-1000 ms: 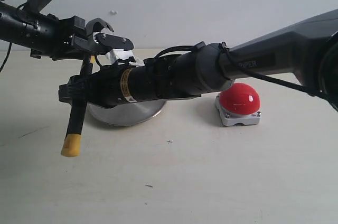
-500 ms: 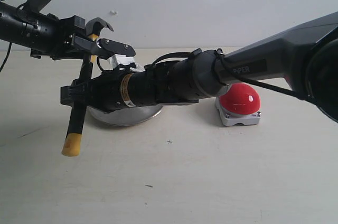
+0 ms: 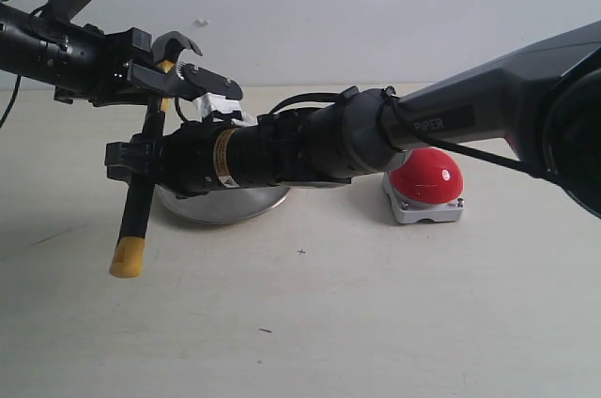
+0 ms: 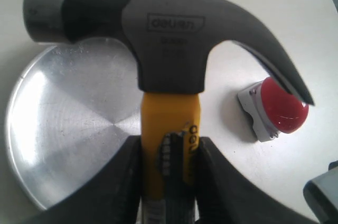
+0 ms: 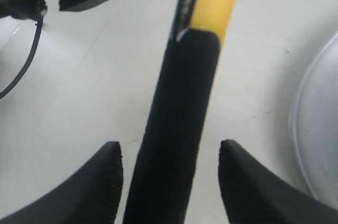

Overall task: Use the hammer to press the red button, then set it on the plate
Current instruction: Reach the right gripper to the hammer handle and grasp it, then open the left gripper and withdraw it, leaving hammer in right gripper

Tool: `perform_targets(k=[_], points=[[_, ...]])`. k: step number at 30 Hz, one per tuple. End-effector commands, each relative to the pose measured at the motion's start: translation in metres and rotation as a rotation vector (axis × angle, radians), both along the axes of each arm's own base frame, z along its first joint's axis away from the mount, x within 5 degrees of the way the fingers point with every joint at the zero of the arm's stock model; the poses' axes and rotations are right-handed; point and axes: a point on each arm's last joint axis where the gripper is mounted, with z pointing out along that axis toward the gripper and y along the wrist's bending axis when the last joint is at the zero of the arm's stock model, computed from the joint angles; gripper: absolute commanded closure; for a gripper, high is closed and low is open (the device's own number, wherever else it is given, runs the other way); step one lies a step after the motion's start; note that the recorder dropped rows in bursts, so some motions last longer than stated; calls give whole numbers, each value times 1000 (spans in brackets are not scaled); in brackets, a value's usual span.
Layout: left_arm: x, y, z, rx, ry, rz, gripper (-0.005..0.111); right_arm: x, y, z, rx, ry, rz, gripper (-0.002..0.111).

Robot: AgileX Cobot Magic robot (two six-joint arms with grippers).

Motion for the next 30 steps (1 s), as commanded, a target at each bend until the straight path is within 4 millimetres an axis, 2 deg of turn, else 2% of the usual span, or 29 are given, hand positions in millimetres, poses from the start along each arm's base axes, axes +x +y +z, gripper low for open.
perform_targets(k=[1,7,13,15,18,23,25,30], points=[[0,-2,13,-25,-48,1,107,0,1,5,31,7,4,72],[0,-2,13,-20,-56,-6,107,0,2,6,64,48,-12,108],[1,-1,13,-6,-76,-9,104,0,2,5,68,57,-18,108],[1,-1,13,-4,-79,-5,98,0,2,5,64,58,-22,108],[2,0,12,1,-85,2,80,1,1,4,55,59,-30,108],[3,0,13,6,-96,9,38,1,0,3,43,63,-44,108],[4,2,13,3,-97,17,31,2,-1,3,40,72,-64,108],[5,13,13,-5,-91,37,30,6,-8,3,-32,72,-139,108]])
